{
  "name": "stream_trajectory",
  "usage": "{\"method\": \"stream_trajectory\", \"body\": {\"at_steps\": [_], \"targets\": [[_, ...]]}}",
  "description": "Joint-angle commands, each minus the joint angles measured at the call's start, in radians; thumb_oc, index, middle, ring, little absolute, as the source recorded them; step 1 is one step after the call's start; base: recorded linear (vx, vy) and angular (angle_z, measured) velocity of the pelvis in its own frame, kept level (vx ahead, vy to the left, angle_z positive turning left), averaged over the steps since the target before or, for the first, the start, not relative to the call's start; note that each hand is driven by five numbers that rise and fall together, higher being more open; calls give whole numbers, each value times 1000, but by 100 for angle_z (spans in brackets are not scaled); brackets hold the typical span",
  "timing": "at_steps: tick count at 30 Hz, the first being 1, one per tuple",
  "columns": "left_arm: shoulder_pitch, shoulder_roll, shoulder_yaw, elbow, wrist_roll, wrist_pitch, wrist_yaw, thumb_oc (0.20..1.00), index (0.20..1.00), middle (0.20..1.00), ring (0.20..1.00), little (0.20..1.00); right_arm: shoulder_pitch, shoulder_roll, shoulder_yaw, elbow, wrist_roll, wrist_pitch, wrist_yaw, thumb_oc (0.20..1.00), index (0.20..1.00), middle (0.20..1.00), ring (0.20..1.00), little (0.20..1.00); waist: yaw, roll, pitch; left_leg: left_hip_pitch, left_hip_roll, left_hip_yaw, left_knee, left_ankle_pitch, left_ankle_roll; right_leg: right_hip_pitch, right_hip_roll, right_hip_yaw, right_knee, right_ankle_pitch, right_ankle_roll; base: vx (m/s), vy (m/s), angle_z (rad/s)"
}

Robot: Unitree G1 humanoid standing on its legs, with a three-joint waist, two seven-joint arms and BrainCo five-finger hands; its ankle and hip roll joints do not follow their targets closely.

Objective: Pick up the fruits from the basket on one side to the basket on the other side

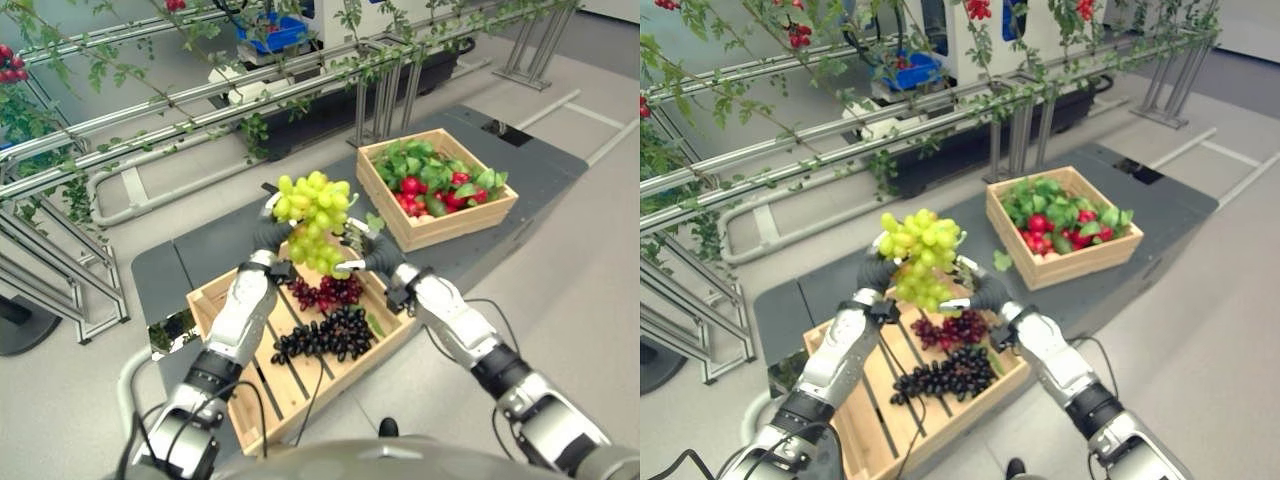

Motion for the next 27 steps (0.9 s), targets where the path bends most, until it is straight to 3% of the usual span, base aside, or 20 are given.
{"method": "stream_trajectory", "body": {"at_steps": [1,27], "targets": [[-148,-3,-21,10,14,-99,6,200,200,200,200,200,-37,41,5,-53,-26,-83,-13,1000,1000,1000,1000,1000,-10,-50,-66,-140,-37,-28,95,17,8,57,-15,-27,129,-237,48,0,0,0],[-189,-74,-195,-50,-70,-88,15,200,200,200,200,200,-241,201,127,130,39,-75,-118,1000,1000,1000,1000,1000,24,-56,-54,-146,-46,-39,93,17,12,56,-17,-44,127,-236,47,1,-2,2]]}}
